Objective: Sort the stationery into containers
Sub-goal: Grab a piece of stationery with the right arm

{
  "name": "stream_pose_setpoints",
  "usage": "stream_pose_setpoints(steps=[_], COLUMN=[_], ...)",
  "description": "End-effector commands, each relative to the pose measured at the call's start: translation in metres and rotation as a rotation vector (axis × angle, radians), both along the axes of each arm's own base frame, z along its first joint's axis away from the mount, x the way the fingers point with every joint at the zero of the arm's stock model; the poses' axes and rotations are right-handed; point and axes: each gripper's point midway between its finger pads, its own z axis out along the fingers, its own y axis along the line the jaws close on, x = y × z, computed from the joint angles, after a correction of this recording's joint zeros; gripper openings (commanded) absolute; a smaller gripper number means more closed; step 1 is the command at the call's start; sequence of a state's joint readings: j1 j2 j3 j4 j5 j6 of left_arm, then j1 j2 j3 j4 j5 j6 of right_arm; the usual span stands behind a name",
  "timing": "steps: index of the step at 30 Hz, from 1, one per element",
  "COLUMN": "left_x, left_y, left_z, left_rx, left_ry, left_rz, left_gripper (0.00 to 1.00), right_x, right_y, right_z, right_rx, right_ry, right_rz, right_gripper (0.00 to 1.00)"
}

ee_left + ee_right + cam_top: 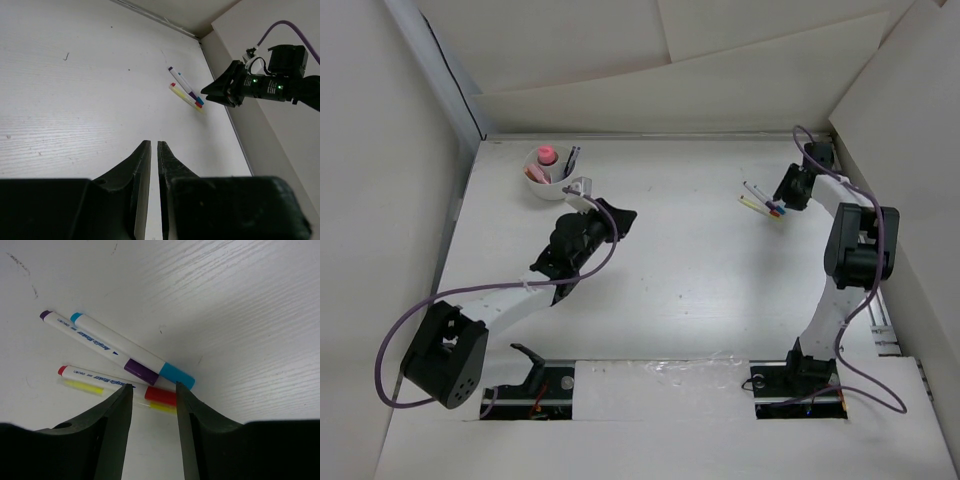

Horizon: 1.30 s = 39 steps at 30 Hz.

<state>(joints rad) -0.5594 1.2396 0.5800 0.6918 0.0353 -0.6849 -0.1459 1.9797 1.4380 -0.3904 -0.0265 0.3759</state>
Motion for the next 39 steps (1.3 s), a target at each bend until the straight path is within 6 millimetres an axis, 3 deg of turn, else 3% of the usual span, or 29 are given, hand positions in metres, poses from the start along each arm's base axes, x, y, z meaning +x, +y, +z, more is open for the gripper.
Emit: stream_pose_setpoints(steps=[1,12,22,28,36,38,39], left_x=[-0.006,-0.010,-0.011,-0.011,-0.011,-0.011,-0.011], left_y=[-0.002,-0.005,-0.005,-0.005,-0.005,-0.005,-0.004], left_z=[0.015,0.018,0.022,0.022,0.022,0.022,0.019], left_rx=[-0.015,-0.021,-0.026,-0.026,-0.026,-0.026,-0.021], left_ry=[-0.067,-0.074,-0.082,-0.082,-0.082,-0.082,-0.074], left_rz=[-0.033,-0.063,-0.063,-0.063,-0.063,-0.063,-0.063], left_gripper=[0.08,0.09,0.09,0.09,0.09,0.09,0.09], right_x=[0.004,0.003,0.002,0.004,0.009,0.016,0.011], right_y=[-0.011,-0.016,-0.029,-0.017,-0.005,-0.003,-0.001], right_z=[0.009,-0.013,-0.011,-0.023,-0.025,-0.018,-0.028], right_rx=[-0.037,-0.072,-0.162,-0.126,-0.145,-0.162,-0.174], right_ry=[0.015,0.103,0.151,0.167,0.212,0.201,0.244], right_rz=[0.011,0.000,-0.027,0.018,0.081,0.092,0.105], right_gripper=[0.45,0.48,0.55,0.53,0.50,0.53,0.56])
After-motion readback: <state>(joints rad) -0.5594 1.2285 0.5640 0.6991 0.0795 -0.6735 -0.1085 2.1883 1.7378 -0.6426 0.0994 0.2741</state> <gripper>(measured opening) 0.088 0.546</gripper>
